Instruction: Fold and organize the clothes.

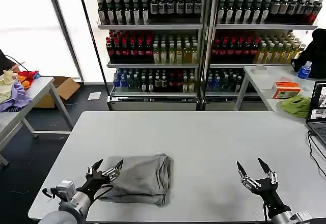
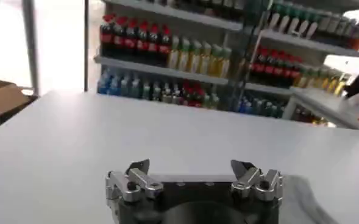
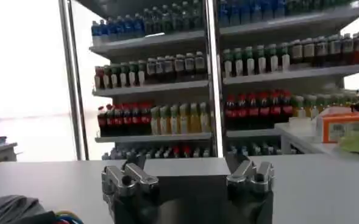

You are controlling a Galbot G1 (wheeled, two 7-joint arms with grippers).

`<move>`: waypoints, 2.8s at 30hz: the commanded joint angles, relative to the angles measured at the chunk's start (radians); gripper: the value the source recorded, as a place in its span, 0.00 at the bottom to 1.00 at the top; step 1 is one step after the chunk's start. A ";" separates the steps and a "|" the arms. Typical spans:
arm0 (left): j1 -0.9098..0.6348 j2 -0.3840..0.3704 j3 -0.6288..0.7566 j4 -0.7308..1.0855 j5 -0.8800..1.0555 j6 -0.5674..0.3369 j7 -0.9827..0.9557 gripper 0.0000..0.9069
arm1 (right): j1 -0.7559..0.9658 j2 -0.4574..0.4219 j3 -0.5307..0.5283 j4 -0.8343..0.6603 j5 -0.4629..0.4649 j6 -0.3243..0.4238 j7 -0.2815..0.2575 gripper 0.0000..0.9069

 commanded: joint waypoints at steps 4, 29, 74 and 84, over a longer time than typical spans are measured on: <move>0.029 -0.051 0.001 0.122 0.038 0.002 0.024 1.00 | 0.007 0.005 -0.008 -0.015 -0.004 0.000 -0.001 1.00; -0.026 -0.155 0.076 0.132 -0.019 -0.079 -0.102 0.00 | -0.001 0.008 0.014 0.002 0.003 0.003 -0.003 1.00; -0.467 -0.120 0.724 0.186 -0.192 -0.065 -0.354 0.00 | -0.009 0.046 0.035 0.021 0.011 0.019 0.005 1.00; -0.573 -0.238 0.728 0.246 -0.294 -0.002 -0.374 1.00 | -0.020 0.046 -0.092 0.076 -0.045 -0.122 0.067 1.00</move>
